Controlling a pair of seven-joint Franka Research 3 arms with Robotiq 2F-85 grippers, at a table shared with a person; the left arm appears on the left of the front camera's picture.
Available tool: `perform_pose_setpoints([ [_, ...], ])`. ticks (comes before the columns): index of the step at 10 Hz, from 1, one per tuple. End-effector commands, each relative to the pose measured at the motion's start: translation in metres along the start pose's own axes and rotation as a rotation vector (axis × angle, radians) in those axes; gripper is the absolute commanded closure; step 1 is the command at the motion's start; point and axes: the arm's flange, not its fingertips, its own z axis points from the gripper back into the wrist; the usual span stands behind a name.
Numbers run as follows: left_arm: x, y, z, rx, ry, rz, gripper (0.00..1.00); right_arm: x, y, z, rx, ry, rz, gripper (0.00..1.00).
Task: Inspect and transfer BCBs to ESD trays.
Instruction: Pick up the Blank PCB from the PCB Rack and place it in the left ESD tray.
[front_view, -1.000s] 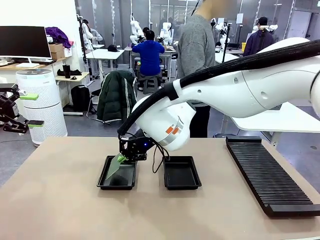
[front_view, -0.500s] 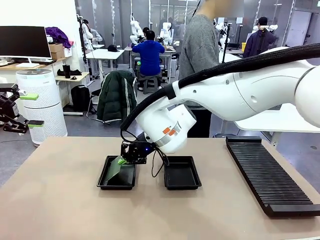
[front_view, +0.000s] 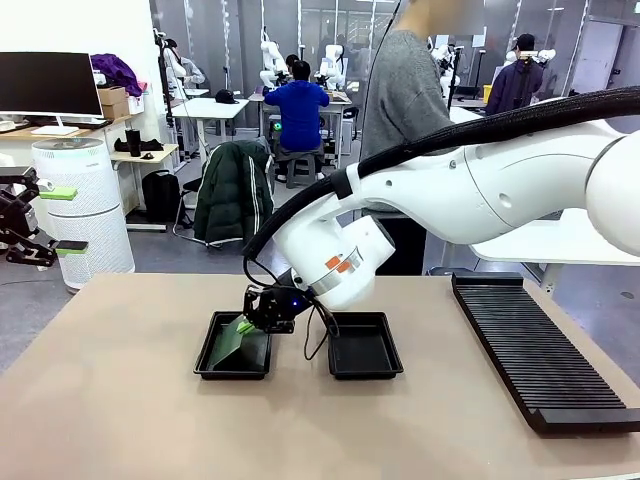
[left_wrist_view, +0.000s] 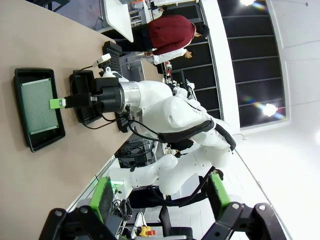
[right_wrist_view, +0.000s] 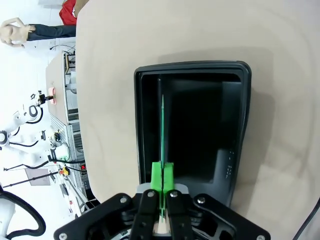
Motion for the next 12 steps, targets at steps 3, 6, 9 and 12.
perform_pose_setpoints([
  [3,0.0000,0.0000,0.0009,-0.004,-0.001,0.000,0.00,-0.0004,0.0015,0.0005,0.000,-0.001,0.004,0.99],
  [6,0.0000,0.0000,0.0009,-0.004,-0.001,0.000,0.00,-0.0004,0.0015,0.0005,0.000,-0.001,0.004,0.99],
  [9,0.0000,0.0000,0.0009,-0.004,-0.001,0.000,0.00,-0.0004,0.0015,0.0005,0.000,-0.001,0.004,0.99],
  [12,0.0000,0.0000,0.0009,-0.004,-0.001,0.000,0.00,0.0001,0.0021,0.0004,-0.011,-0.001,-0.005,0.87],
])
